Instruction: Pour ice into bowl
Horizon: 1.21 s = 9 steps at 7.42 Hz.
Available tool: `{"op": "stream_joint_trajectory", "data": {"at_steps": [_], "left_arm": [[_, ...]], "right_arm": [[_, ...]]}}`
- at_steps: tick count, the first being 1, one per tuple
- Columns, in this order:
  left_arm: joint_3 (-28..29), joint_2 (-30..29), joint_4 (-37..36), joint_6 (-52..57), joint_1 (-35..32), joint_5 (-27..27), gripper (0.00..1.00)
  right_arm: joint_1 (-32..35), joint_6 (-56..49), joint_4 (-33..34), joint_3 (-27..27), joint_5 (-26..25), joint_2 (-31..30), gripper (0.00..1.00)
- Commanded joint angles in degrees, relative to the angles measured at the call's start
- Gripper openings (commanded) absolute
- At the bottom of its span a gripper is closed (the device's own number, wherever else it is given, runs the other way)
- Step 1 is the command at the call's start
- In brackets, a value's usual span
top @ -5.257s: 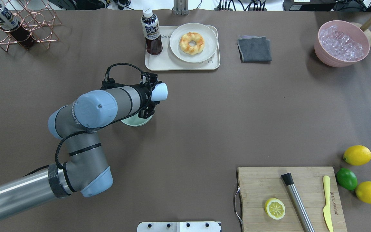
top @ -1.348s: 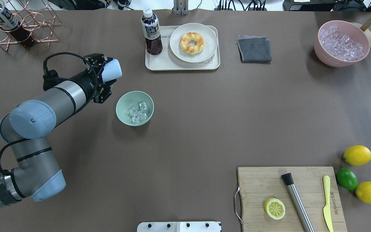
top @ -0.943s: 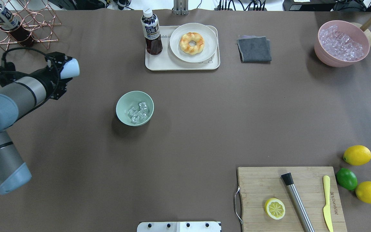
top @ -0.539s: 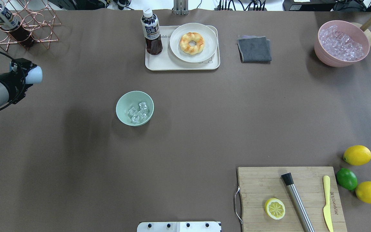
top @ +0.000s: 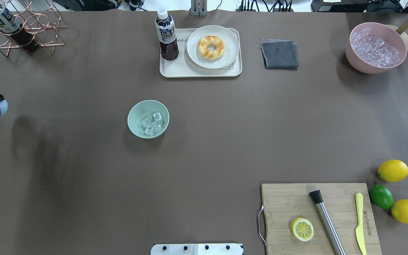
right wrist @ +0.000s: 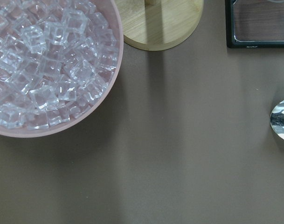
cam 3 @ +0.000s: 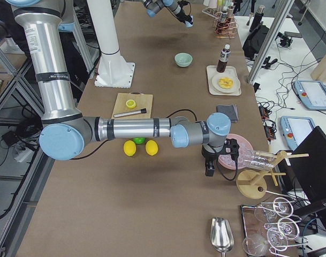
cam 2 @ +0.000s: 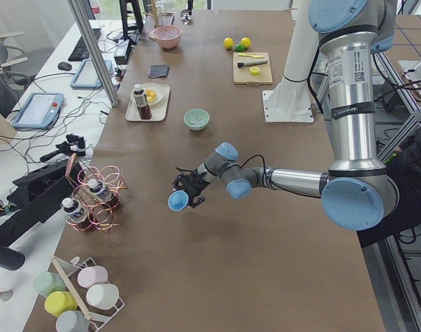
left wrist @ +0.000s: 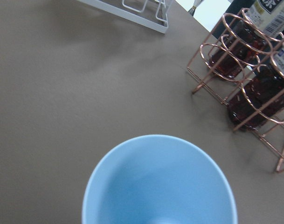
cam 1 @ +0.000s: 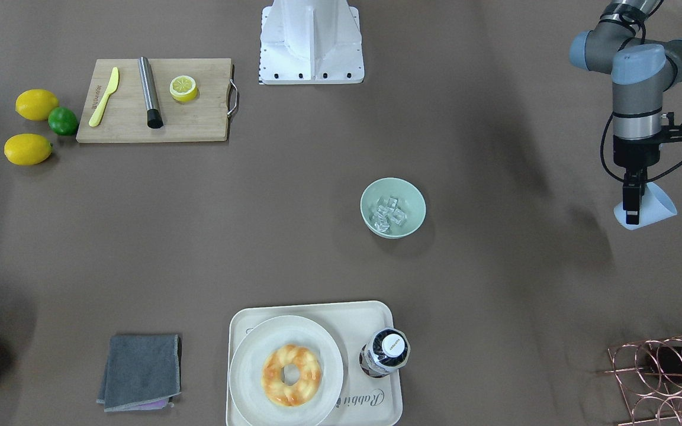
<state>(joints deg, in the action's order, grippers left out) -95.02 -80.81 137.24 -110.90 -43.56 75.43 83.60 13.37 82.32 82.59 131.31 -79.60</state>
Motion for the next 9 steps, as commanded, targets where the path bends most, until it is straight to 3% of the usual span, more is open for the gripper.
{"op": "stream_joint_trajectory", "data": {"at_steps": [1, 3, 5, 7, 9], "left_arm": [[0.0, 5.9, -0.3, 9.0, 0.1, -0.9, 0.44], [0.3, 8.9, -5.8, 17.2, 0.1, -1.4, 0.43], [0.5, 8.3, -11.7, 18.3, 1.2, -3.6, 0.43], [0.3, 8.3, -12.6, 18.1, 3.6, -7.1, 0.46], [0.3, 6.1, -16.2, 17.0, 4.7, -7.2, 0.47]], "right_arm": [[-0.5, 0.3, 0.6, 0.2, -0.1, 0.3, 0.99], [-0.6, 1.0, 0.7, 0.4, -0.1, 0.1, 0.99], [-0.6, 1.0, 0.7, 0.3, -0.1, 0.1, 0.99], [-0.6, 1.0, 0.7, 0.6, -0.2, -0.1, 0.99], [-3.8, 6.0, 1.5, 2.3, -1.0, 0.5, 0.99]]}}
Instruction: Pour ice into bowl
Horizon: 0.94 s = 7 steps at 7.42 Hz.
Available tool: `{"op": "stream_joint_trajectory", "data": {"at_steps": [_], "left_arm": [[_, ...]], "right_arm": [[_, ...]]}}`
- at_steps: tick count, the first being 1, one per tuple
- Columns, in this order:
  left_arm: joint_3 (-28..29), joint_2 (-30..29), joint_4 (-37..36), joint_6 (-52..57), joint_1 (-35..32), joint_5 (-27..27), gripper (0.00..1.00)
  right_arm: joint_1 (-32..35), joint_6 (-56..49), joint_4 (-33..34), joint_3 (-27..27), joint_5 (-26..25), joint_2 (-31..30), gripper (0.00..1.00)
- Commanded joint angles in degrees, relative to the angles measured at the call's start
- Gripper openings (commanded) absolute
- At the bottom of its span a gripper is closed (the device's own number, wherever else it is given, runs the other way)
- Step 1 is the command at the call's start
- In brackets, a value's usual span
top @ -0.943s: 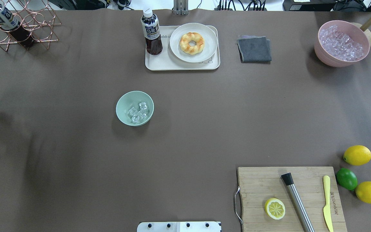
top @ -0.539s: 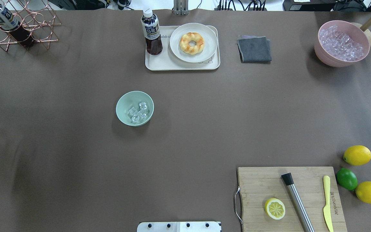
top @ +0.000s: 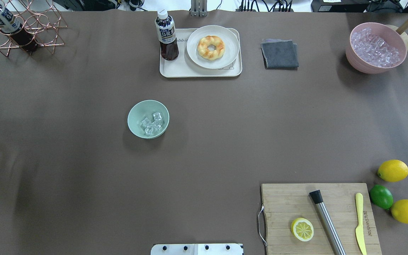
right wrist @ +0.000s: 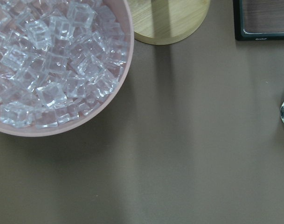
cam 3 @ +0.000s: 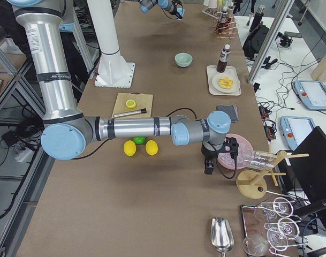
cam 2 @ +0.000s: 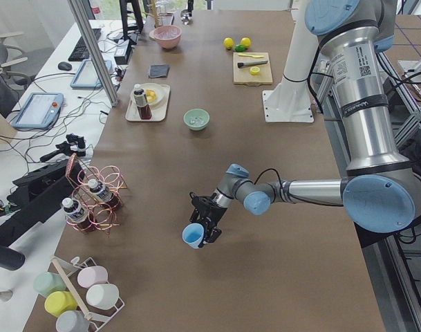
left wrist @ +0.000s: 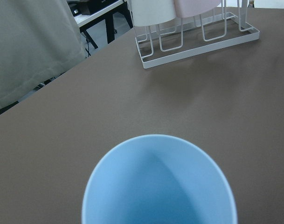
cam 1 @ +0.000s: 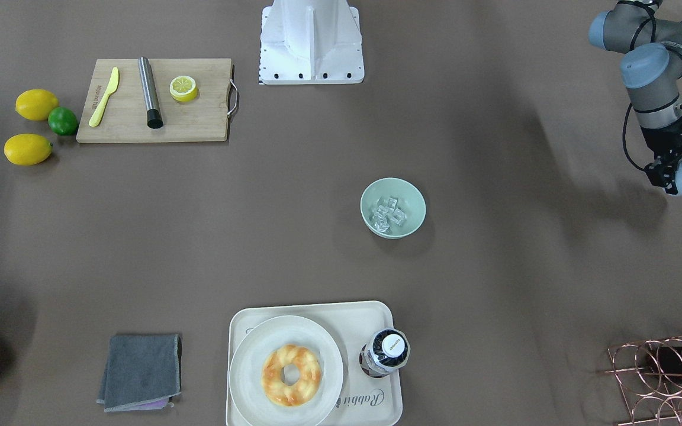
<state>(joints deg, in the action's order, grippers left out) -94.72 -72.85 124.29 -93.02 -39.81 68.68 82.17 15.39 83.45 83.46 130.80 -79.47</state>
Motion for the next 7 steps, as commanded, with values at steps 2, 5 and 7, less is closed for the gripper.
{"op": "stream_joint_trajectory", "data": {"at_steps": [2, 5, 7], "left_arm": [[-0.1, -2.8, -4.5, -2.1, 1.9, -1.6, 0.53], [1.1, -2.9, -4.6, -2.9, 3.5, -3.3, 0.73], [1.2, -2.8, -4.6, -2.9, 3.9, -3.5, 0.91]], "right_arm": [[-8.4, 18.4, 1.5, 5.5, -2.7, 3.5, 0.99], [-19.2, 38.1, 5.0, 11.2, -7.8, 9.8, 0.99], [-27.0, 45.1, 13.4, 11.0, -13.7, 19.7, 0.99]]}}
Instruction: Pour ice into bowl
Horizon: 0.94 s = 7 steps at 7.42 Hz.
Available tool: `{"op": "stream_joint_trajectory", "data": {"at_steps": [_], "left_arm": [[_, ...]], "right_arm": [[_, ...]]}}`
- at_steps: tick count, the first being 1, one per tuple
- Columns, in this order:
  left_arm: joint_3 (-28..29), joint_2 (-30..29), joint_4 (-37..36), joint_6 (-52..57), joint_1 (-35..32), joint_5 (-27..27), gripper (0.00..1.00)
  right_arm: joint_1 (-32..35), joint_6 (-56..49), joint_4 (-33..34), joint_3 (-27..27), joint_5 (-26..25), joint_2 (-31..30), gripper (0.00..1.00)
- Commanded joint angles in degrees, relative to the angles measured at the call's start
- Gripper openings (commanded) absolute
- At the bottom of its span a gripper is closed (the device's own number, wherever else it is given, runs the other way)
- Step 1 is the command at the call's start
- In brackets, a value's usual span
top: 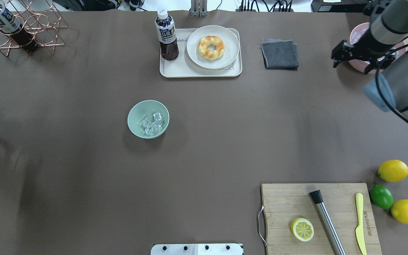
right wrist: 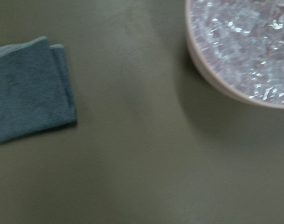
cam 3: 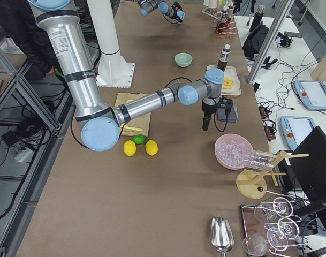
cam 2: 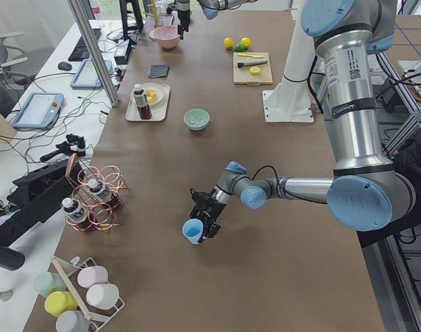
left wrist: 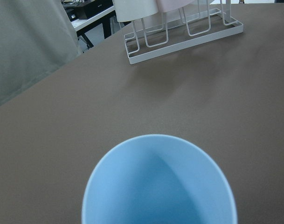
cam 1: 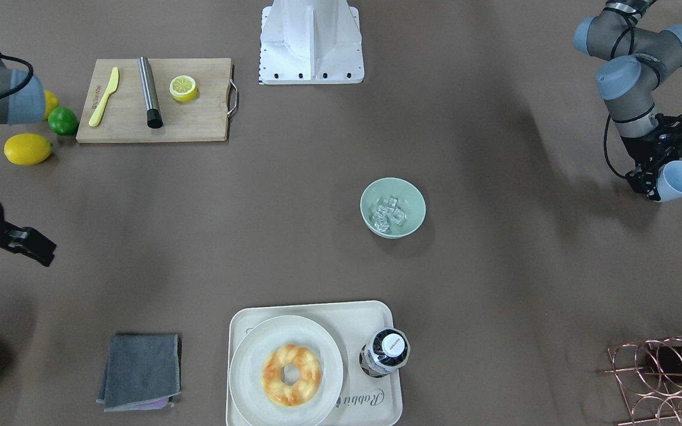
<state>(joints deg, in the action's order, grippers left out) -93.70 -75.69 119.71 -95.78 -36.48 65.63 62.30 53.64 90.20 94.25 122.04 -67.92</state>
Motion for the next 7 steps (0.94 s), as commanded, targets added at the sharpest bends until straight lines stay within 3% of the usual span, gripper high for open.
{"op": "stream_joint_trajectory", "data": {"at_steps": [1, 4, 5, 7], "left_arm": [[-0.1, 0.0, 0.0, -0.1, 0.5, -0.3, 0.96], [-3.5, 0.7, 0.0, 1.5, 0.0, 0.6, 0.97], [-5.9, 1.9, -0.2, 2.9, -0.8, 3.3, 0.97], [-8.5, 4.1, -0.1, 6.6, -2.5, 4.7, 0.97]], "right_arm": [[-11.5, 10.5, 9.4, -0.6, -8.4, 12.9, 0.99], [-23.9, 21.2, 9.6, -0.9, -15.0, 21.7, 0.99], [-28.2, 23.9, 9.7, -1.9, -18.4, 24.0, 0.99], [-33.3, 25.6, 8.6, -10.2, -20.8, 31.6, 0.99]]}}
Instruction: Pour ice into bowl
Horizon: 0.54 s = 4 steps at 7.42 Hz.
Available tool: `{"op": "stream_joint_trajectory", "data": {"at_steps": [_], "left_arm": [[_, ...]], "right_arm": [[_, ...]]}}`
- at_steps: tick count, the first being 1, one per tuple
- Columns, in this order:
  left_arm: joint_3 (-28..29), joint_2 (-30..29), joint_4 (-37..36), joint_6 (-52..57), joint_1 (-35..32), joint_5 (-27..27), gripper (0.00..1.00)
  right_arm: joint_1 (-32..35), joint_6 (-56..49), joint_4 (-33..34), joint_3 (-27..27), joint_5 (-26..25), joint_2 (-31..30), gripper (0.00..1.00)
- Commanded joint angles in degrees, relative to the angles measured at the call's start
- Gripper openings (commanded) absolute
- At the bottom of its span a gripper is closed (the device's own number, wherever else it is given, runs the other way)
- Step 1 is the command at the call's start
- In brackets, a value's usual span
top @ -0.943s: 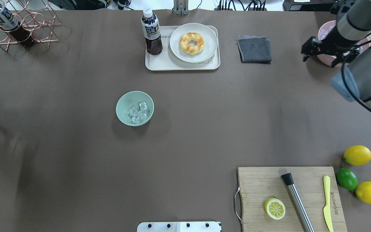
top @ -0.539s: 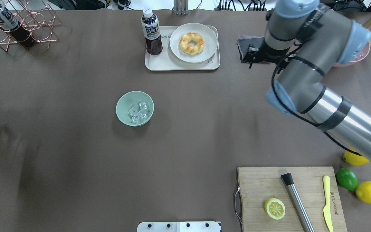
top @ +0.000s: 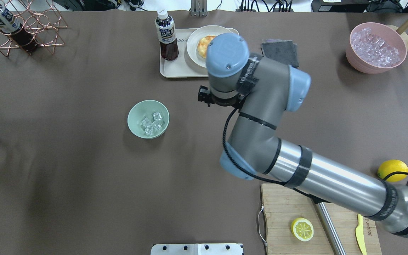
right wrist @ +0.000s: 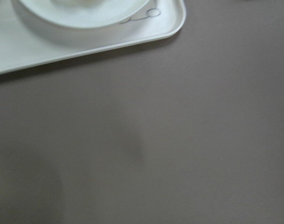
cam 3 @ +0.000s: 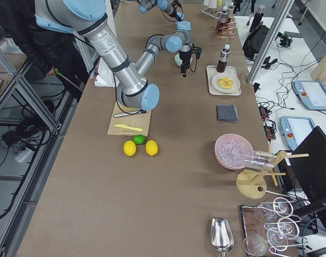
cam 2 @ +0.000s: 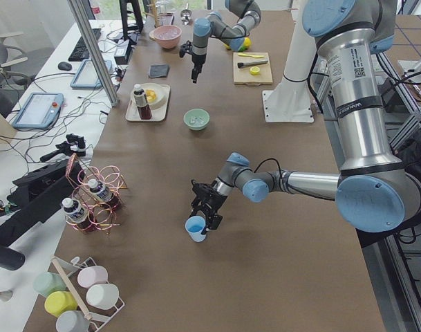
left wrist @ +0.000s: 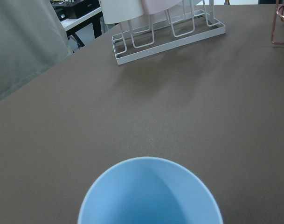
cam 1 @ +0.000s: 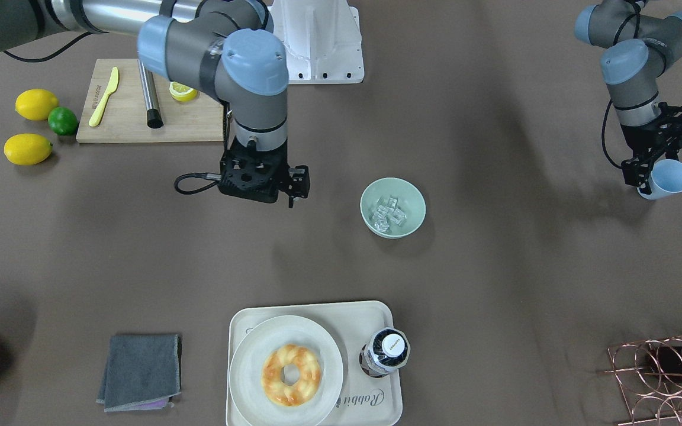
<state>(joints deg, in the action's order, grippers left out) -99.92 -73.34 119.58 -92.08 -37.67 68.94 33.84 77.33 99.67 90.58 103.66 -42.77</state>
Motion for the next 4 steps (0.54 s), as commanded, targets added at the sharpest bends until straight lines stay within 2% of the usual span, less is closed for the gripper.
{"op": "stream_joint_trajectory", "data": {"at_steps": [1, 2, 3, 4], "left_arm": [[-3.0, 2.7, 0.0, 5.4, -2.3, 2.3, 0.97], [-3.3, 2.8, 0.1, 5.9, -4.1, 4.3, 0.97], [-4.2, 2.8, 0.1, 9.1, -6.2, 5.9, 0.97], [-5.9, 3.7, 0.1, 13.6, -10.4, 10.0, 0.97]], "right_arm": [[-5.8, 1.7, -3.5, -12.7, -2.4, 11.2, 0.99], [-6.4, 1.2, -6.1, -16.0, -2.4, 13.3, 0.99], [-6.5, -1.3, -6.4, -16.3, -2.5, 14.1, 0.99], [-6.5, -3.0, -6.8, -16.9, -2.5, 14.9, 0.99]]}}
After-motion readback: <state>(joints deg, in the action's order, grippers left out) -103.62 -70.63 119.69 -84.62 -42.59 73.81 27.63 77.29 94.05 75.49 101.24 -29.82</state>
